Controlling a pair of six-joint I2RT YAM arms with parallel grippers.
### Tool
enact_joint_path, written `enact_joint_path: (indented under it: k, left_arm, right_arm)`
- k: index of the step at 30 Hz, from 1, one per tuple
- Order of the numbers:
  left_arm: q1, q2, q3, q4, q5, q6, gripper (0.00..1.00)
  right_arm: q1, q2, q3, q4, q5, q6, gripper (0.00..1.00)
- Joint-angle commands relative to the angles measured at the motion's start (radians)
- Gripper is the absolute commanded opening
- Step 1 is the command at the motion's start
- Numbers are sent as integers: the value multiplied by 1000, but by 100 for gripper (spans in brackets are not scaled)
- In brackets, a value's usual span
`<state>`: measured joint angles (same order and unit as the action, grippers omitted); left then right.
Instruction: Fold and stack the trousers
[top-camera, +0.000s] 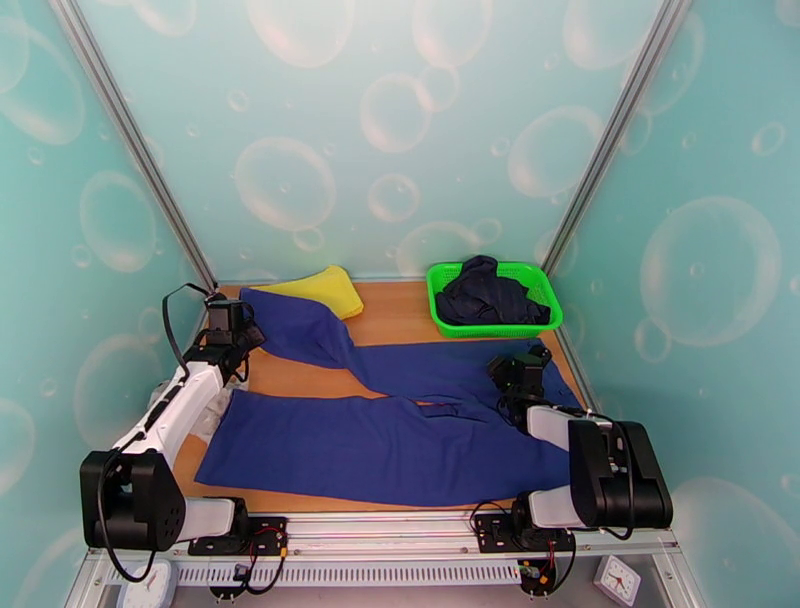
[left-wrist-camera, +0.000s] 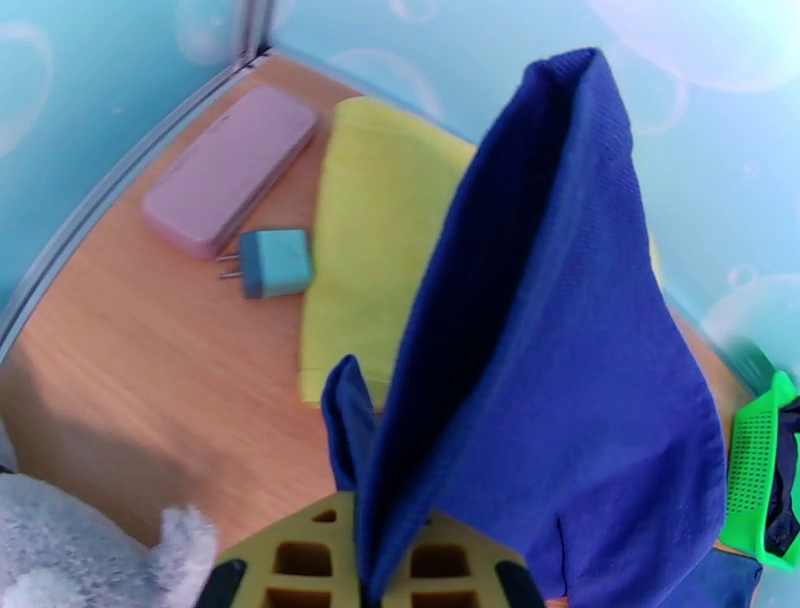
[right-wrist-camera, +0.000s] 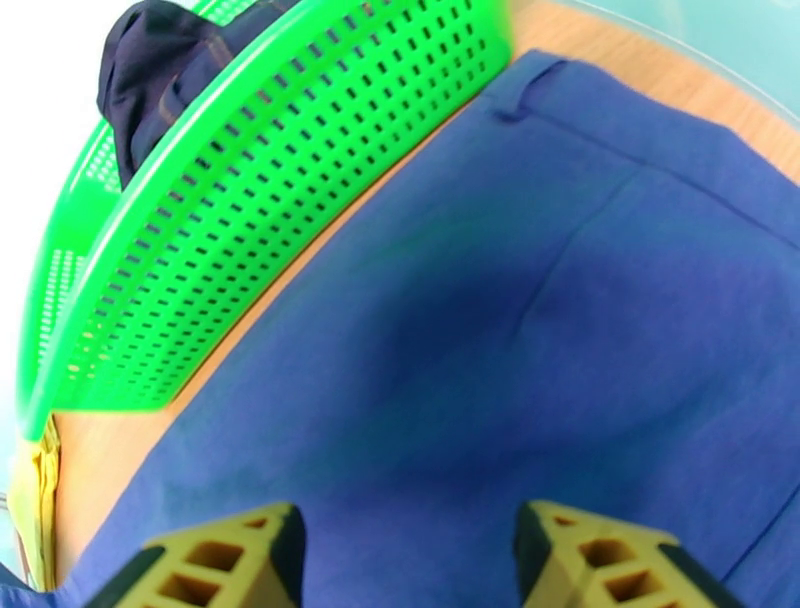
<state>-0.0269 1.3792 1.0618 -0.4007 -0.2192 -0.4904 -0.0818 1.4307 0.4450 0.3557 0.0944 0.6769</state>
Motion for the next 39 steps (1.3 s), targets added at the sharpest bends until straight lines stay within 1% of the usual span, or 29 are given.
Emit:
enact_joint_path:
  k: [1, 4, 8, 10, 13, 18, 22, 25, 26, 28, 30, 31, 33, 36, 39]
  left_arm:
    - [14, 17, 76, -41, -49, 23, 0]
    - [23, 33, 106, -71, -111, 18, 0]
    - [30, 34, 128, -89, -150, 11, 0]
    - [33, 32, 135, -124, -190, -5, 0]
    - [45, 16, 110, -134, -270, -24, 0]
    - [113, 33, 100, -152, -305, -27, 0]
    - [132, 83, 103, -176, -351, -38, 0]
    - [149, 92, 74, -163, -381, -43, 0]
    - [153, 96, 60, -154, -388, -45, 2]
    - [156, 116, 42, -133, -369, -39, 9]
    - [157, 135, 31, -98, -292, -25, 18]
    - [156, 143, 31, -96, -276, -31, 23]
    - [154, 143, 22, -87, -275, -34, 41]
    - [131, 75, -21, -30, -319, -25, 53]
    - [48, -40, -87, 60, -343, 0, 64]
  right_arm:
    - [-6, 2, 13, 5, -15, 3, 60]
    - [-17, 8, 11, 6, -28, 11, 60]
    - [-20, 15, 16, 1, -31, 13, 60]
    - [-25, 25, 17, -3, -35, 19, 60]
    - [-32, 39, 18, 0, -44, 26, 60]
    - [-32, 55, 24, 2, -50, 30, 60]
    - [-38, 53, 21, 3, -50, 35, 60]
    - [-39, 54, 22, 2, -50, 37, 60]
    - [-39, 56, 24, 1, -50, 36, 60]
    - [-39, 54, 25, 0, -48, 33, 60]
    - [-30, 38, 22, -1, -37, 23, 60]
    - [-23, 20, 19, -4, -28, 15, 60]
    - [-6, -37, 9, -18, 8, -3, 60]
    - [58, -155, -1, -47, 115, -53, 60]
    - [178, -228, 34, -87, 275, -169, 60]
